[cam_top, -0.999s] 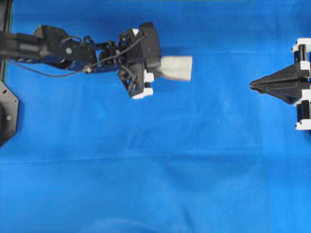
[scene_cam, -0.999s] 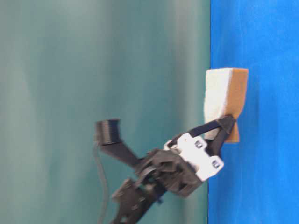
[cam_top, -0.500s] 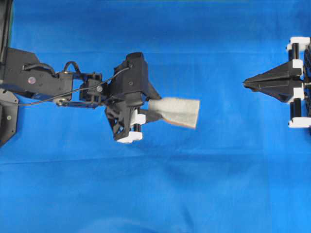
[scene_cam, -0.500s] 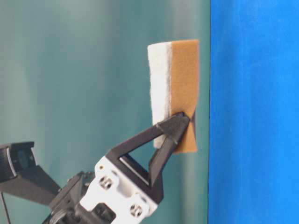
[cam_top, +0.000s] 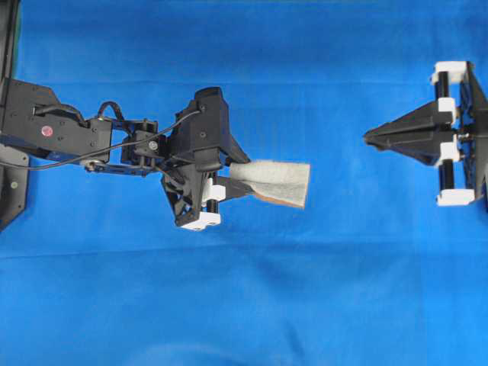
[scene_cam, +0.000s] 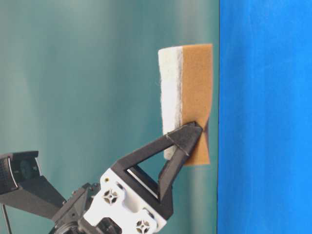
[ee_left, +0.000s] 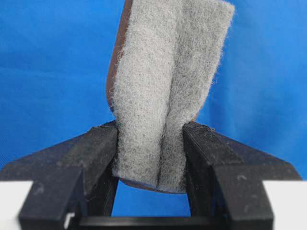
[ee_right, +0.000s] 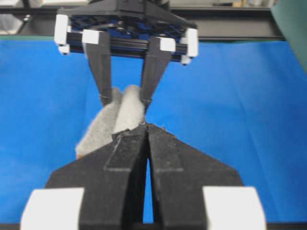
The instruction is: Hand over the sponge with the left arm and wipe it with the right arm.
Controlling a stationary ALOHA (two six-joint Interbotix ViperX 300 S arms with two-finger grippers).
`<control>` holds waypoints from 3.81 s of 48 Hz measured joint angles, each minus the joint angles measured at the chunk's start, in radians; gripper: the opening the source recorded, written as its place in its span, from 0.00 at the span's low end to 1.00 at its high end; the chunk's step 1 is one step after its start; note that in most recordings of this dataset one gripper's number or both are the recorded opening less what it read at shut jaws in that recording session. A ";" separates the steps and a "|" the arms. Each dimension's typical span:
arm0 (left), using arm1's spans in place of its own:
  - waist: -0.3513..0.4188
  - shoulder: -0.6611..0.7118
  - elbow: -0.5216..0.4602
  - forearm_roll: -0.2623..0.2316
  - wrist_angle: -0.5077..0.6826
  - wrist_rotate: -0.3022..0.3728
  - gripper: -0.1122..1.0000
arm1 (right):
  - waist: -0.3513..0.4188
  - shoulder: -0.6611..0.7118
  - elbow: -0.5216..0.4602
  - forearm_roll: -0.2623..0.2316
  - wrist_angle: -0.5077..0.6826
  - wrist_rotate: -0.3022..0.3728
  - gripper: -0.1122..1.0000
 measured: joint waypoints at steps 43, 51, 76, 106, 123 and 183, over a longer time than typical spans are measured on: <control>0.000 0.002 0.000 0.000 0.003 0.005 0.39 | 0.058 0.445 -0.281 0.005 0.118 0.002 0.76; 0.003 0.002 0.000 0.000 0.003 0.009 0.39 | 0.058 0.509 -0.299 0.006 0.127 0.003 0.76; 0.009 0.002 0.000 0.000 0.008 0.008 0.39 | 0.040 0.588 -0.318 0.018 0.127 0.025 0.75; 0.005 -0.005 0.015 0.002 -0.031 0.034 0.61 | 0.038 0.565 -0.318 0.011 0.144 0.014 0.24; 0.003 -0.187 0.169 0.002 -0.213 0.044 0.88 | 0.038 0.520 -0.293 0.009 0.170 0.014 0.24; 0.002 -0.454 0.380 0.002 -0.250 0.054 0.88 | 0.034 0.821 -0.282 0.015 0.066 0.026 0.24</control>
